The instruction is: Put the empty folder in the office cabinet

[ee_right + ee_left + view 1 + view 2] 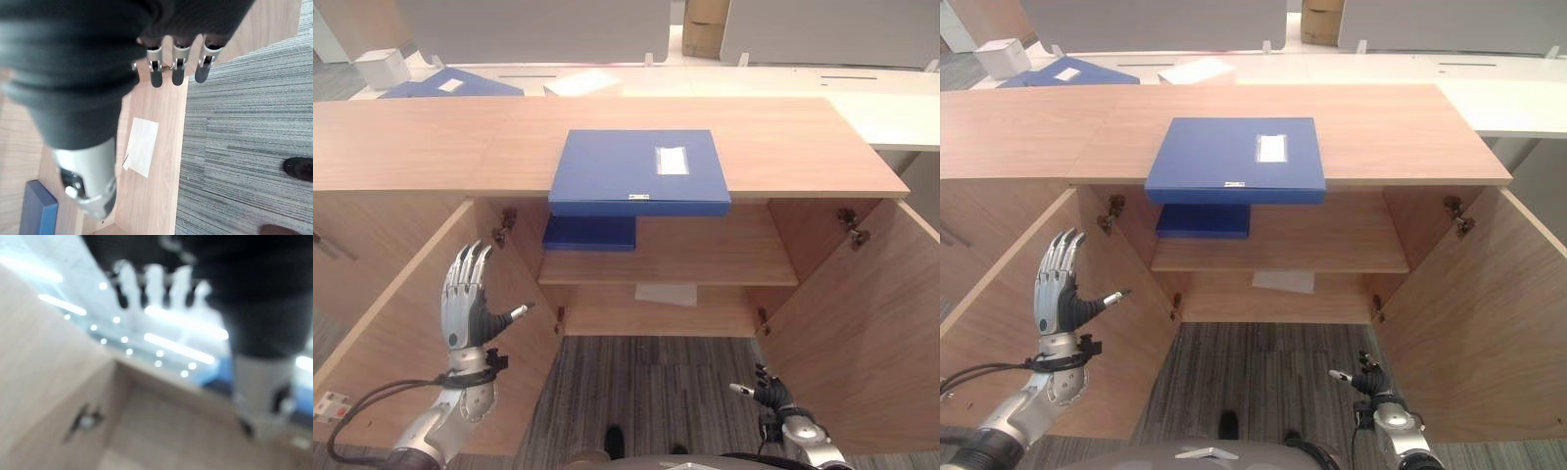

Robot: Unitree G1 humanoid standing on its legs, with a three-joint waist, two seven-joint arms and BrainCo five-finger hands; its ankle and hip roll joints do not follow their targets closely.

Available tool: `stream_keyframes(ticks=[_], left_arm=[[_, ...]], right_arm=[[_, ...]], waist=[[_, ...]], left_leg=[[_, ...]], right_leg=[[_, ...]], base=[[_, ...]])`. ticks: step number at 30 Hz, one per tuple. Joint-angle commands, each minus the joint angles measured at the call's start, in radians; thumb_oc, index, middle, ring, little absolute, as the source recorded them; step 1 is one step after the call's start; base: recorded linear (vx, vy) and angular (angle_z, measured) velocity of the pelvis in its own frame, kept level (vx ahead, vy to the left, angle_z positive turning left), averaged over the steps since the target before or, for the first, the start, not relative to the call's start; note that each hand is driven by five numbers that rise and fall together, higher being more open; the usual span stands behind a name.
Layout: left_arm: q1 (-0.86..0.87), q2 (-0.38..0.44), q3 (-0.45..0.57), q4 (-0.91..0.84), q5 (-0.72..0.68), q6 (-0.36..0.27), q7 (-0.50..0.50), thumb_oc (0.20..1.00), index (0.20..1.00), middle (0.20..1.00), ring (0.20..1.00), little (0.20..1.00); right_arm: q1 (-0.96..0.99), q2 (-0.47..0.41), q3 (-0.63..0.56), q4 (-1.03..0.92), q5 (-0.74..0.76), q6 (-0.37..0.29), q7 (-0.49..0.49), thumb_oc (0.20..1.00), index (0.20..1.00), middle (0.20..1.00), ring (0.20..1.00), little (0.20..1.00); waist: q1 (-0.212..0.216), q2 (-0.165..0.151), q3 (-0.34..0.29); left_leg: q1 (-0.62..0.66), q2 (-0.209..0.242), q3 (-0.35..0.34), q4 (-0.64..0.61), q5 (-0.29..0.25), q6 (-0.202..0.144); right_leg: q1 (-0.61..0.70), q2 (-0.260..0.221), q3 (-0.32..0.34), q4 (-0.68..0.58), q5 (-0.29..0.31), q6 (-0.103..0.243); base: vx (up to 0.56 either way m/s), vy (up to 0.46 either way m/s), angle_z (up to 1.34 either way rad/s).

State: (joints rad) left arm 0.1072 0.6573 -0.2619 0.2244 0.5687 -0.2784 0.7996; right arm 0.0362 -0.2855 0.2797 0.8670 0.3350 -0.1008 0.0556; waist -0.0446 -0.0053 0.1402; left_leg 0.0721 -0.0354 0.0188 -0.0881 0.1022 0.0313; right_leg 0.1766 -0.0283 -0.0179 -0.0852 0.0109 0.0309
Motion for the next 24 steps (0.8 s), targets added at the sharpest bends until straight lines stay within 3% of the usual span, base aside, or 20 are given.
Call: stream_keyframes(ticks=[1, 4, 10, 24], left_arm=[[-0.087, 0.003, 0.041, 0.034, 0.064, -0.012, 0.066, 1.0, 1.0, 1.0, 1.0, 1.0], [-0.118, 0.023, 0.046, 0.023, 0.119, -0.035, 0.095, 1.0, 1.0, 1.0, 1.0, 1.0], [-0.195, 0.037, 0.009, 0.043, 0.151, -0.02, 0.091, 1.0, 1.0, 1.0, 1.0, 1.0], [-0.401, 0.007, -0.118, 0.271, 0.177, 0.094, 0.075, 1.0, 1.0, 1.0, 1.0, 1.0]], right_arm=[[-0.046, -0.022, 0.006, 0.003, 0.007, -0.013, -0.012, 1.0, 1.0, 1.0, 1.0, 1.0], [-0.029, -0.021, 0.007, -0.009, 0.001, -0.006, -0.014, 1.0, 1.0, 1.0, 1.0, 1.0], [-0.008, -0.024, 0.015, -0.029, -0.004, 0.005, -0.014, 1.0, 1.0, 1.0, 1.0, 1.0], [0.041, -0.045, 0.02, -0.08, 0.014, 0.012, -0.014, 1.0, 1.0, 1.0, 1.0, 1.0]], waist=[[0.012, 0.002, 0.029], [-0.003, 0.006, 0.021], [-0.033, 0.008, 0.007], [-0.127, 0.009, -0.009]], left_leg=[[0.062, 0.022, 0.033, 0.001, -0.146, -0.008], [0.067, 0.023, 0.041, 0.001, -0.152, -0.008], [0.077, 0.025, 0.057, 0.001, -0.164, -0.009], [0.107, 0.025, 0.122, 0.001, -0.188, 0.0]], right_leg=[[-0.063, -0.017, -0.001, 0.002, 0.033, 0.053], [-0.063, -0.016, 0.011, 0.001, 0.033, 0.056], [-0.061, -0.015, 0.028, -0.001, 0.031, 0.06], [-0.063, -0.011, 0.084, 0.002, 0.035, 0.068]], base=[[0.03, 0.008, -0.05], [0.04, 0.024, -0.05], [0.04, 0.016, -0.07], [0.04, 0.036, -0.12]])
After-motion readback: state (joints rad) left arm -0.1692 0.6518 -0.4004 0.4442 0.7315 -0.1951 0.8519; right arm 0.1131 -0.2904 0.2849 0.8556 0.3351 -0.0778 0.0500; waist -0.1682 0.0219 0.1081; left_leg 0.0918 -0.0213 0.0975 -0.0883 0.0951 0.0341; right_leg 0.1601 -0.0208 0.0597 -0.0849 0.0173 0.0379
